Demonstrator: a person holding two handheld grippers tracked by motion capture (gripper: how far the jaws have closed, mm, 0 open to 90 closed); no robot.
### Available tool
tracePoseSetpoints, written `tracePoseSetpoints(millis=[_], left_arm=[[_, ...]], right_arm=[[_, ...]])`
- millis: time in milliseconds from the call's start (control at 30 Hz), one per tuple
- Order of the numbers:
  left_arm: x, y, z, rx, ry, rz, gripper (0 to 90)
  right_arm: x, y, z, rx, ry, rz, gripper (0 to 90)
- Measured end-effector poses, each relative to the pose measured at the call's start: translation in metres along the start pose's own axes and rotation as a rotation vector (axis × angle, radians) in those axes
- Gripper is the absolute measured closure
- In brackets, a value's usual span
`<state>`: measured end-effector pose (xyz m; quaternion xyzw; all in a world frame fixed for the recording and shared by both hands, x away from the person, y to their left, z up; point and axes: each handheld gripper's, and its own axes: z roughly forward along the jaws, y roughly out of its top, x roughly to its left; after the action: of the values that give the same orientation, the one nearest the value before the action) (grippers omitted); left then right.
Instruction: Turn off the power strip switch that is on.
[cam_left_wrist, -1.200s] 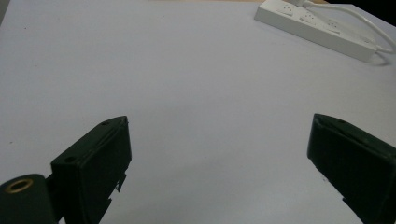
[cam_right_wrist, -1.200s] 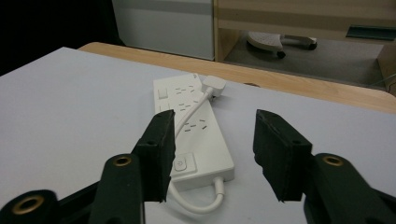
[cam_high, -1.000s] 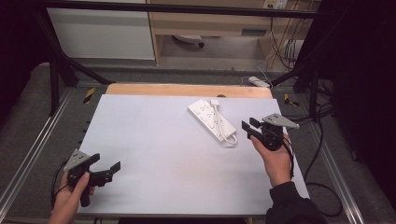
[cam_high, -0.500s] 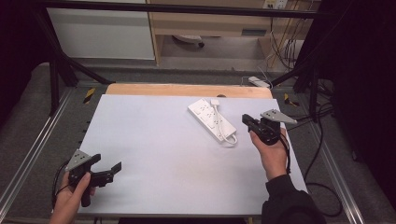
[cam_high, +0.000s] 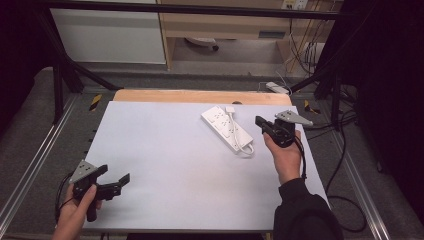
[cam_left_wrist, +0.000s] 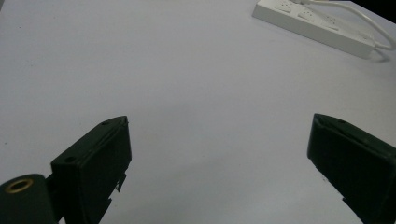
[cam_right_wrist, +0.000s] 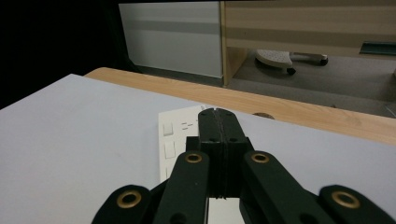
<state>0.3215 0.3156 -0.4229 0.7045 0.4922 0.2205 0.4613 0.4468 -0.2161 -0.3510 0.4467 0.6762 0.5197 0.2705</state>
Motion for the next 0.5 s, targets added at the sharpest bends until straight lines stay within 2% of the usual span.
tracePoseSetpoints(millis=[200,300,500], left_arm=[[0.0,0.0,0.0,0.0,0.001,-0.001,6.4],[0.001,0.0,0.0,0.001,0.0,-0.002,6.4],[0.001,0.0,0.0,0.001,-0.002,-0.005,6.4]], right_arm=[[0.004,0.004,0.013,-0.001,0.001,-0.013,90.0],[0.009,0.006,0.025,0.006,0.006,-0.038,90.0],[0.013,0.008,0.042,0.009,-0.003,-0.035,90.0]])
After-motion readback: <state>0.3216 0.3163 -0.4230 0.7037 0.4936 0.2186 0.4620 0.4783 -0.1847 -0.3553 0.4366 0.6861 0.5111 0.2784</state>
